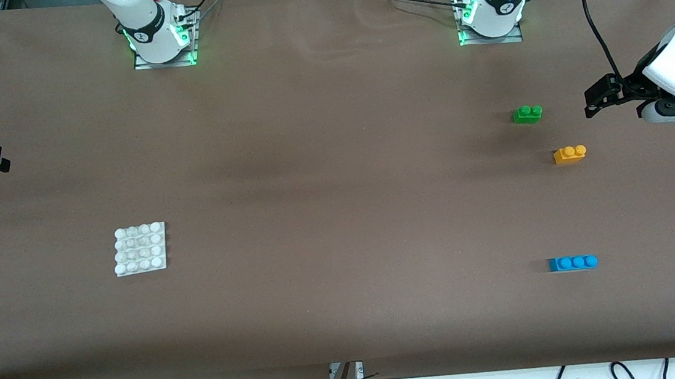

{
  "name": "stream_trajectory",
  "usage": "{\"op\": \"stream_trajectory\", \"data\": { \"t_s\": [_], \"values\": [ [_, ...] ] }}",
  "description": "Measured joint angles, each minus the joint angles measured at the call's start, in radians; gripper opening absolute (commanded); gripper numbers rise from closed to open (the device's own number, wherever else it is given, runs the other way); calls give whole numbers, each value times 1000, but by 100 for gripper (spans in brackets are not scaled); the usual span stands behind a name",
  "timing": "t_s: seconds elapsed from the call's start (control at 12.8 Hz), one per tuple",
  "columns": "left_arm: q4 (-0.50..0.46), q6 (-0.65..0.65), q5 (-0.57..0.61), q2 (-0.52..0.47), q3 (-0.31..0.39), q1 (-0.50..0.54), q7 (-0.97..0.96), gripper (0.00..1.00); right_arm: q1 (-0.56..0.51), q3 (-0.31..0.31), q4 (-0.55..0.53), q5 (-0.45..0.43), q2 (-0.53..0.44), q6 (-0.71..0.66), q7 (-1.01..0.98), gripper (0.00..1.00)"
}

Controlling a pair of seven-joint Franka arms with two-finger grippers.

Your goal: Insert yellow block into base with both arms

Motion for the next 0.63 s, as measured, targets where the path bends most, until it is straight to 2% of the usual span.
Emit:
{"op": "stream_trajectory", "data": {
  "t_s": [0.63],
  "values": [
    [7, 0, 0, 3, 0, 0, 0, 100, 0, 2, 0, -11, 8, 1, 1, 100]
  ]
}}
